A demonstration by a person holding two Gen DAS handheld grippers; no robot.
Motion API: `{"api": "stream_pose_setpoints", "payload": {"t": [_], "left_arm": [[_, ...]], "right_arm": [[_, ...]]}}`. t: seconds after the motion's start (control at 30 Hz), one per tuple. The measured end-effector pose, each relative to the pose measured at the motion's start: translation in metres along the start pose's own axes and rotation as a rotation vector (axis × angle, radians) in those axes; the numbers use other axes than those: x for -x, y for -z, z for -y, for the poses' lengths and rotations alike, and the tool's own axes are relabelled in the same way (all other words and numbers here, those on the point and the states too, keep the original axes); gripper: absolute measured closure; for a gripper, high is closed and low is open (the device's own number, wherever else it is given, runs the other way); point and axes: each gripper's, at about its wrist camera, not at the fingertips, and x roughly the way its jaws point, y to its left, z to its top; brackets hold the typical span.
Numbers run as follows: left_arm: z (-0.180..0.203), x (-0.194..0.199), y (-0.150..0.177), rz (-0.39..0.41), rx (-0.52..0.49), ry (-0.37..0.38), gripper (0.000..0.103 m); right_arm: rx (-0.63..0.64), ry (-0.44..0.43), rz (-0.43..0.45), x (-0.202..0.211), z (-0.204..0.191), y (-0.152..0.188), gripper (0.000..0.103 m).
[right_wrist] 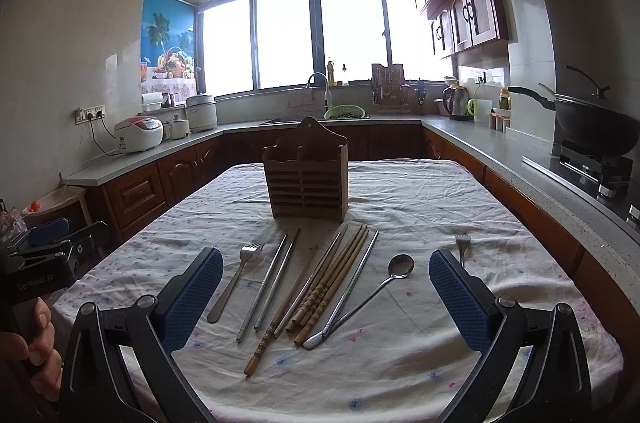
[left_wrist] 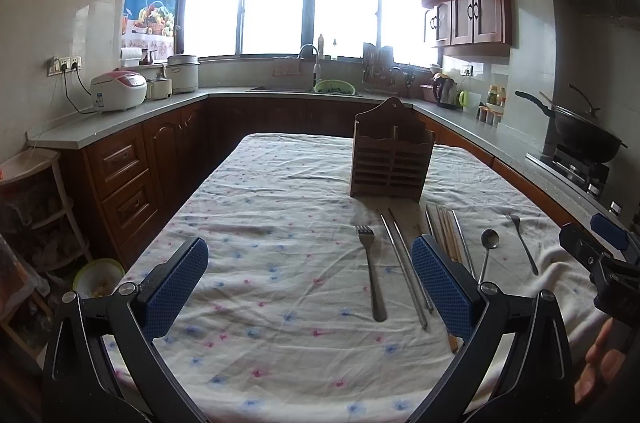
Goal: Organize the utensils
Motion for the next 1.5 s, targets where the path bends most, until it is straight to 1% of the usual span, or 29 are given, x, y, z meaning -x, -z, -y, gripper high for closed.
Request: {"api": "stream_pose_setpoints", "payload": {"t": [0.5,1.5], "left_arm": [[0.0059,0.0,0.0001,0.011,-0.022,-0.001,0.0],[0.0059,-0.0007,-0.0001,0.013,-0.026,0.01,0.0]], "right_arm": [[-0.003,-0.001,-0.003,-0.0034,-0.0002,0.0033,0.0],[0.002,0.001,0.007,-0.0014,-0.0016,0.0034,0.0]]}}
